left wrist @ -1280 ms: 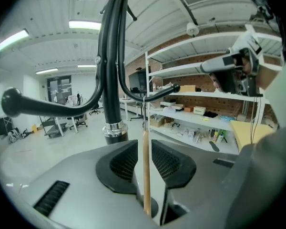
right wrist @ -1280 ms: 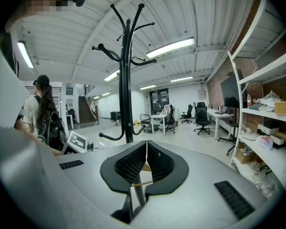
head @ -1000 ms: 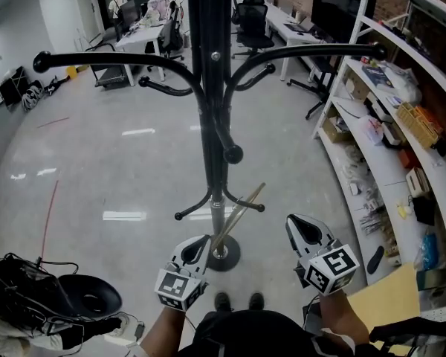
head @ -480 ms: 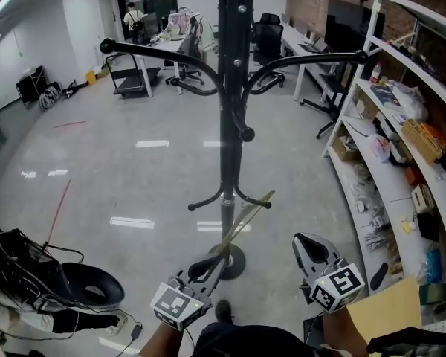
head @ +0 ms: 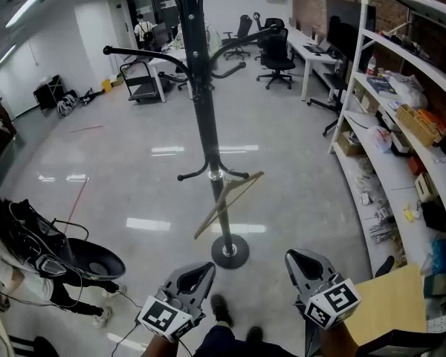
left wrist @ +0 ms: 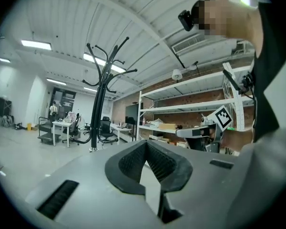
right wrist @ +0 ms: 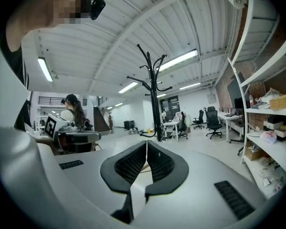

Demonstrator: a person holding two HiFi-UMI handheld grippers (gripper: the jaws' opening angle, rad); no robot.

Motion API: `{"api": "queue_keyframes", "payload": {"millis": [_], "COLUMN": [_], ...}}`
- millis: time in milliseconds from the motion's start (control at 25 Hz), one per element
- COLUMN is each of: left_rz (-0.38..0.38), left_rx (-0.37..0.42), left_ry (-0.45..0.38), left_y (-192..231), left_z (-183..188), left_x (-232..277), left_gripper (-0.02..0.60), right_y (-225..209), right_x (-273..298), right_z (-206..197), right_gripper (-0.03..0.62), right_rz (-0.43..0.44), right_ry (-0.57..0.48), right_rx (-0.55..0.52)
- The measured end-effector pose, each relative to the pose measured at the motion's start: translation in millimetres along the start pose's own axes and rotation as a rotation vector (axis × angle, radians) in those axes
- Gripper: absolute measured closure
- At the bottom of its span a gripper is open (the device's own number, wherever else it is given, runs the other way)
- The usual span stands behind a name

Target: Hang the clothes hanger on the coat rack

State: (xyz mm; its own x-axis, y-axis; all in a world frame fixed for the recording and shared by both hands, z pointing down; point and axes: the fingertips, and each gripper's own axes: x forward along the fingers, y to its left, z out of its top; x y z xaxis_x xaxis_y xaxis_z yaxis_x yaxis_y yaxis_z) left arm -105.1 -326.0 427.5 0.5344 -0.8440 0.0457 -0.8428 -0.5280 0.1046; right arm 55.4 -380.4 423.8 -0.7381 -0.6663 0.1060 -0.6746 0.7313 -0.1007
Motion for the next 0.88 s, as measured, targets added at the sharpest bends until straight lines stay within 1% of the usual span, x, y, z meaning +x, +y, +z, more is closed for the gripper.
{"api": "queue_keyframes", "payload": {"millis": [80, 160, 240, 320, 440, 600, 760, 880], "left_rz": [0.036, 0.098, 0.133, 0.124, 0.097, 0.084, 0.048, 0.036], "left_rx": [0.02, 0.046, 0.036, 0.018, 0.015, 0.024, 0.028, -0.001], "left_ry": [0.03, 0.06, 0.052, 0.027, 0.004, 0.014, 0.028, 0.03], "left_y": [-14, -22, -32, -46, -63, -87, -113, -135], "left_z": [0, -1, 3, 10, 13, 0, -13, -22], "left_x": [-11, -28, -52, -78, -113, -161, -220, -259], "left_gripper": [0.581, 0.581, 0.581, 0.581, 0.581, 0.581, 0.581, 0.581], "right_y": [11, 25, 42, 63, 97, 143, 198, 233], "right_x": [-16, -30, -45, -59, -74, -104, -133, -164], "right_z": [1, 1, 2, 5, 8, -4, -26, -35], "right_gripper": [0.585, 0.585, 0.585, 0.585, 0.586, 0.585, 0.586, 0.586], "right_rz": [0.015, 0.032, 0.039, 0.04, 0.043, 0.019, -0.002, -0.018], "right_ry": [-0.005, -0.013, -0.026, -0.043, -0.054, -0.033, 0.001, 0.019], "right_rx": [-0.007, -0.013, -0.012, -0.011, -0.034, -0.041, -0.023, -0.025]}}
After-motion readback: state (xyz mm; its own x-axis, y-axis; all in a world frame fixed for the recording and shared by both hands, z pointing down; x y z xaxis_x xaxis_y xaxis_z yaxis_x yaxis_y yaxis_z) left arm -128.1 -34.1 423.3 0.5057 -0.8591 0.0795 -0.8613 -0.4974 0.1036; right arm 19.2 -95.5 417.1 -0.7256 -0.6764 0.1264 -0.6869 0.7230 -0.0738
